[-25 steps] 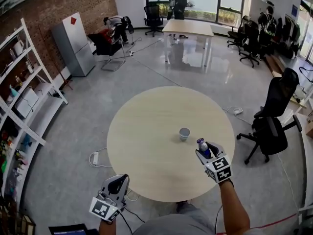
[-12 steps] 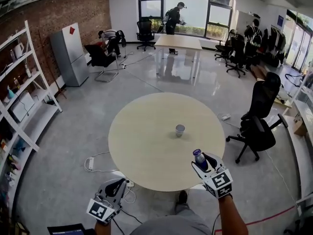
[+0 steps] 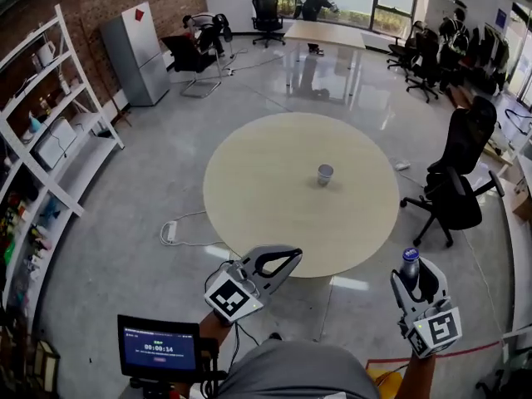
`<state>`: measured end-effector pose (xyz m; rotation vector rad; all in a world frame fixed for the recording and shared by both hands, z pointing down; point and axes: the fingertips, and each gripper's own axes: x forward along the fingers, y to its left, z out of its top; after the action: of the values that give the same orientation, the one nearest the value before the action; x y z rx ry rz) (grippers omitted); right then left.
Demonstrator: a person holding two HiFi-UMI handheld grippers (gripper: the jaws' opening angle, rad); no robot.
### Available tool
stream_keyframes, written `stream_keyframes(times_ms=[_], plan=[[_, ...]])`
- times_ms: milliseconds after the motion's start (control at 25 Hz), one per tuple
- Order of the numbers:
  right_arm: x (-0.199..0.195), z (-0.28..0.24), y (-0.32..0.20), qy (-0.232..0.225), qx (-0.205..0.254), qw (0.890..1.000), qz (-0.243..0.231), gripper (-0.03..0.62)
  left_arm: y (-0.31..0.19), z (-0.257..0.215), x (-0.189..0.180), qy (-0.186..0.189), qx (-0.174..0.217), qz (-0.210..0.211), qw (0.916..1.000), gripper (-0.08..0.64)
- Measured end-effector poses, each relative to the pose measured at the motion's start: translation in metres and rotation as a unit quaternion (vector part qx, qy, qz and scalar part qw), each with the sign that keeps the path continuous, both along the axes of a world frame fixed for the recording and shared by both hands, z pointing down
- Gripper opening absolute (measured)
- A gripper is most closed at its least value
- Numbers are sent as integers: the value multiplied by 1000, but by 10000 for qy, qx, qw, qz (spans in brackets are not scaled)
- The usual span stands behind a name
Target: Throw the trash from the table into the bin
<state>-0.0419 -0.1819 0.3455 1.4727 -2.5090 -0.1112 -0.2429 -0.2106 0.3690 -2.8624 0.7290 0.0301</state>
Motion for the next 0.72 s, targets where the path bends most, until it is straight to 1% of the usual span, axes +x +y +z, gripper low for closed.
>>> stream_keyframes(times_ms=[80, 160, 240, 320, 360, 400, 520, 560, 640, 720], plan=[[8, -1, 23, -42, -19, 9998, 183, 225, 11, -11, 17, 58, 220, 286, 9993, 43], [33, 5, 54, -76, -80, 9991, 403, 225, 28, -6, 51, 80, 169, 558, 9983, 43], [80, 14, 90, -63, -119, 9980, 613, 225, 44, 9, 111, 44, 19, 834, 9965, 43], [131, 23, 126, 13, -162, 9968, 784, 225, 61, 24, 178, -101, 27, 1130, 9935, 43], [149, 26, 145, 53, -207, 9958, 893, 225, 71, 26, 204, -92, 37, 1291, 9916, 43], [160, 28, 162, 79, -261, 9942, 1037, 225, 81, 26, 221, -16, 33, 1464, 9892, 43], [182, 30, 209, 22, -387, 9865, 1590, 225, 113, 16, 255, 269, -21, 1985, 9797, 43], [198, 32, 229, -17, -411, 9836, 1758, 225, 128, 14, 273, 343, -92, 2117, 9767, 43], [251, 36, 277, -60, -435, 9778, 2048, 225, 166, 15, 329, 360, -268, 2322, 9716, 43], [313, 44, 330, -67, -437, 9710, 2351, 225, 207, 23, 394, 243, -372, 2535, 9663, 43]])
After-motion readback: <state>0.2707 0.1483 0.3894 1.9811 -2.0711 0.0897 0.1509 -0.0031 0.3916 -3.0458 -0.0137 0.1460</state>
